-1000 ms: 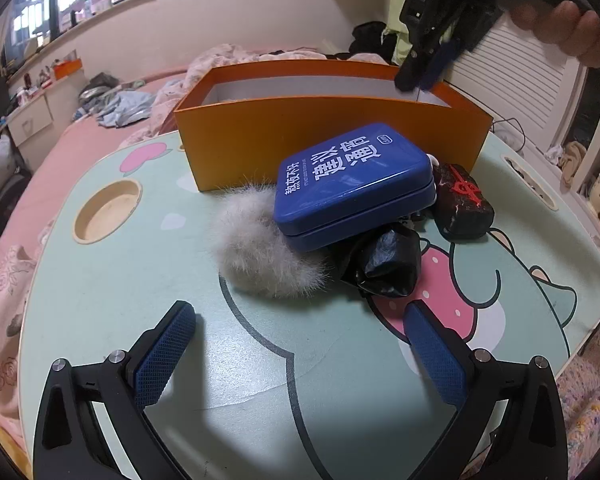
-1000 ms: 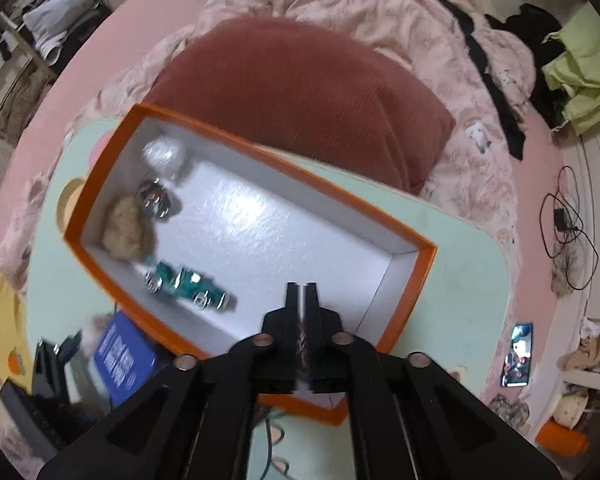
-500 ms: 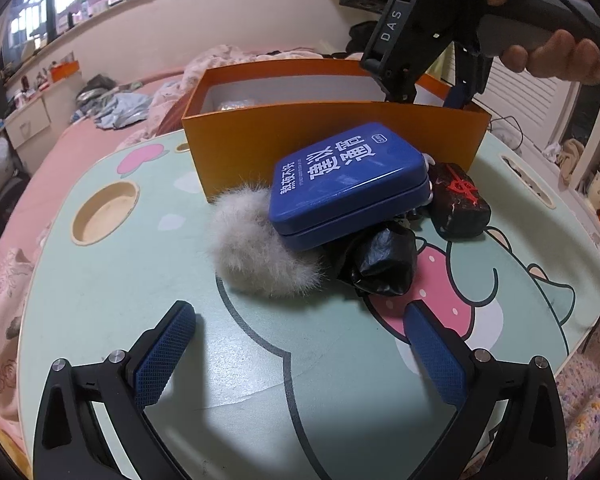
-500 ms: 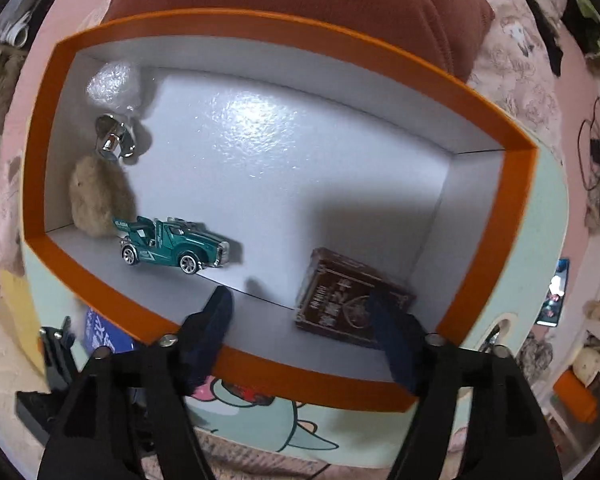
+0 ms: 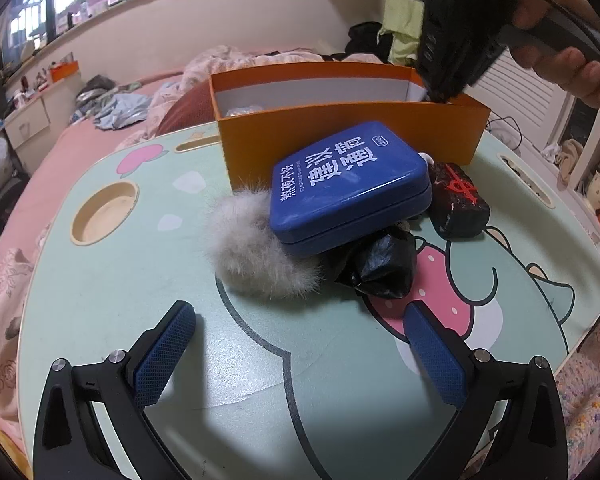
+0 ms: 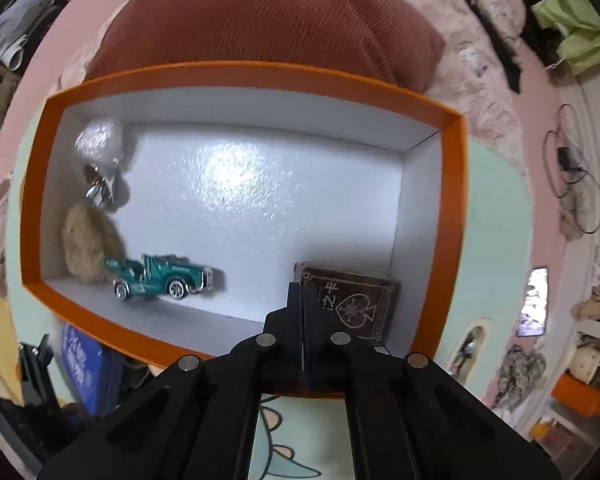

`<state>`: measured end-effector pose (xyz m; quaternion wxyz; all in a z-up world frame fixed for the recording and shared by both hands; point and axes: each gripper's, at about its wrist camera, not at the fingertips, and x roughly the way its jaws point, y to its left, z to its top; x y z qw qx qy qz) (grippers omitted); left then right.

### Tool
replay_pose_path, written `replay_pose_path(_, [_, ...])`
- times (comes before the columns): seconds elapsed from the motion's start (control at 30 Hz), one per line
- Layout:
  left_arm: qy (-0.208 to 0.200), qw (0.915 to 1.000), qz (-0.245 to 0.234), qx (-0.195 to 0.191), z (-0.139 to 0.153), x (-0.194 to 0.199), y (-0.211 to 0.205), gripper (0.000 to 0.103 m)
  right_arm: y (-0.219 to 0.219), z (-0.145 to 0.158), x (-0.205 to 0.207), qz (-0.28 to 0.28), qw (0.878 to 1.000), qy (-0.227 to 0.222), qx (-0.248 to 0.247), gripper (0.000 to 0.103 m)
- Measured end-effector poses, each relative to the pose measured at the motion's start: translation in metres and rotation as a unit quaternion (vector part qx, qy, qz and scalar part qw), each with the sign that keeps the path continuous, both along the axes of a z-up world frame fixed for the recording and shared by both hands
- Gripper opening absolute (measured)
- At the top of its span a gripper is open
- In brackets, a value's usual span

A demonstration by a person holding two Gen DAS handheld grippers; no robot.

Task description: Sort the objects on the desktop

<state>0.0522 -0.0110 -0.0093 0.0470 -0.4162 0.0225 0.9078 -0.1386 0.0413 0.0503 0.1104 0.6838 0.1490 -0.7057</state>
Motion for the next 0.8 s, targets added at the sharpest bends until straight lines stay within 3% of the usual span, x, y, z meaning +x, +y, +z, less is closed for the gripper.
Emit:
replay_pose_path(0.1, [0.0, 1.0, 0.0, 0.0, 0.0, 0.0, 0.0, 0.103, -0.008, 0.011, -0.007, 0.007, 0.999, 0.029, -0.033, 0.0])
replay_pose_path(0.2, [0.0, 1.0, 0.0, 0.0, 0.0, 0.0, 0.0, 0.103, -0.025, 0.031, -0.006, 0.016, 0.989, 0.05, -0.139, 0.003])
replay_pose_path(0.27, [0.0, 1.0, 0.0, 0.0, 0.0, 0.0, 0.0, 0.103, -0.039, 0.035, -0.009, 0.024, 0.981, 0.05, -0.187, 0.027])
replay_pose_path(0.3, [0.0, 1.0, 0.0, 0.0, 0.0, 0.001, 0.0, 0.103, -0.047, 0.033, -0.01, 0.024, 0.977, 0.048, -0.205, 0.046])
replay_pose_path(0.33, [0.0, 1.0, 0.0, 0.0, 0.0, 0.001, 0.0, 0.103, -0.052, 0.031, -0.011, 0.023, 0.975, 0.048, -0.217, 0.053])
replay_pose_path(0.47, [0.001, 1.0, 0.0, 0.001, 0.001, 0.001, 0.0, 0.103, -0.08, 0.013, -0.01, 0.006, 0.972, 0.035, -0.234, 0.053])
replay_pose_path(0.6, [0.001, 1.0, 0.001, 0.001, 0.001, 0.001, 0.001, 0.103, -0.097, 0.001, -0.004, 0.012, 0.981, 0.045, -0.189, 0.053])
replay_pose_path(0.67, [0.001, 1.0, 0.001, 0.002, 0.001, 0.001, 0.001, 0.103, -0.1, -0.009, -0.006, 0.014, 0.984, 0.045, -0.172, 0.042])
replay_pose_path(0.8, [0.001, 1.0, -0.001, 0.002, 0.001, 0.001, 0.0, 0.103, -0.094, -0.014, -0.01, 0.02, 0.982, 0.041, -0.184, 0.007])
